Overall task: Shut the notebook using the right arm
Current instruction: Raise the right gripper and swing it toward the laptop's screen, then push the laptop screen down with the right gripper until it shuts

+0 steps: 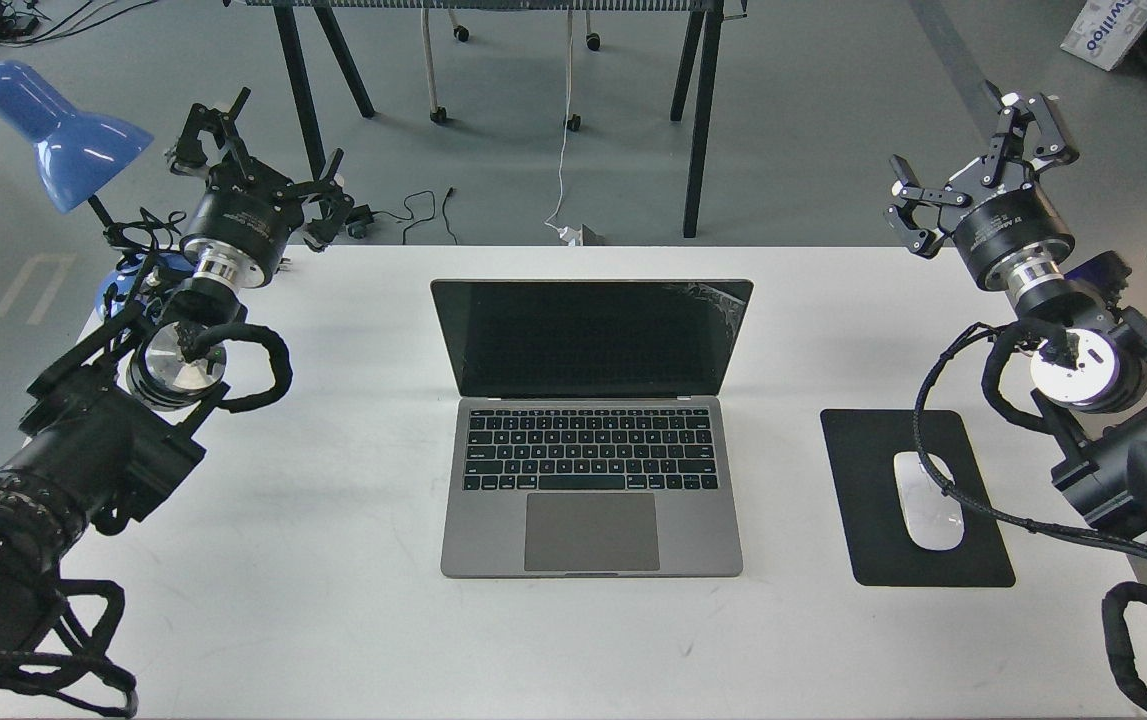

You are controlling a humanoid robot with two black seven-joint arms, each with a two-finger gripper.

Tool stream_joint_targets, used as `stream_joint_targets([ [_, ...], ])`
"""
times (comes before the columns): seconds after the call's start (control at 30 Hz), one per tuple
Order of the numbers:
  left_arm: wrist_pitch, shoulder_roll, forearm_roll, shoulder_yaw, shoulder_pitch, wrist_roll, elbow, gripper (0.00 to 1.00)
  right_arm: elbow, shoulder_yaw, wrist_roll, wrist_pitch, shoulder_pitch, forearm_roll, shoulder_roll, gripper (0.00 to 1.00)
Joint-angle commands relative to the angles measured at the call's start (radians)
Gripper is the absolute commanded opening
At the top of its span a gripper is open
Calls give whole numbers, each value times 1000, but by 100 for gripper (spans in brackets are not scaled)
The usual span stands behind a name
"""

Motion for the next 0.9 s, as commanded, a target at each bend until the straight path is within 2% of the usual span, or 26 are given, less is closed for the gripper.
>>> stream_joint_targets([
  [0.0, 0, 2, 2, 2, 0, -2, -1, 100, -6, -2, 3, 0, 1, 1, 6, 100],
  [0.33, 0, 0, 0, 0, 0, 0, -1, 100, -8, -23, 3, -3, 42, 0, 62, 100],
  [0.6, 0, 0, 0, 0, 0, 0, -1, 100, -115, -127, 3, 0, 117, 0, 207, 100],
  [0.87, 0, 0, 0, 0, 0, 0, -1, 100, -42, -241, -20, 12, 100, 1, 221, 100],
])
